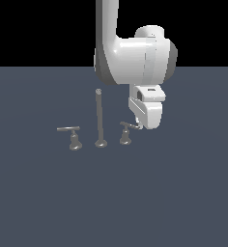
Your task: Turn on the faucet by rotating a designated handle.
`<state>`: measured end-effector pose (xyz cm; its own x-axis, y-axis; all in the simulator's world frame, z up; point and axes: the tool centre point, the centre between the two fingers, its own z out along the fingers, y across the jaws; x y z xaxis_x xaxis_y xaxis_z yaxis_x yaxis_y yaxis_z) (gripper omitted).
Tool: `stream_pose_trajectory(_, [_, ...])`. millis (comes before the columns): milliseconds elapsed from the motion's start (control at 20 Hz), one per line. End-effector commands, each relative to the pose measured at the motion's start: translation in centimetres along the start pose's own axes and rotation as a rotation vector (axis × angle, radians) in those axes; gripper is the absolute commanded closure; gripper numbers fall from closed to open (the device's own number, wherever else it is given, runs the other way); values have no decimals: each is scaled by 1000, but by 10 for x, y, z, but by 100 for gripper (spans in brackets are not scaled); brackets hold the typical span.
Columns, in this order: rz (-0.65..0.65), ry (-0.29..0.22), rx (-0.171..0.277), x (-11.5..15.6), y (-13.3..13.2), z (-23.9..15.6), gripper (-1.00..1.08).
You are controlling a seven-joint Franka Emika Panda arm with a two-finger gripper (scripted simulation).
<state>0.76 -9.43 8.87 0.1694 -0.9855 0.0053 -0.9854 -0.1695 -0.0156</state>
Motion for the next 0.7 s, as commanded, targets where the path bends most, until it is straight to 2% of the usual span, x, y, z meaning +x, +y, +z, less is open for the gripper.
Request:
stream_pose_trajectory(0, [-5, -5, -15, -6, 14, -1, 108])
stream_pose_trajectory(100, [5, -1, -7, 1, 9, 0, 108])
stream_pose_trajectory(650, [-3, -5, -15, -38, 35, -1, 108])
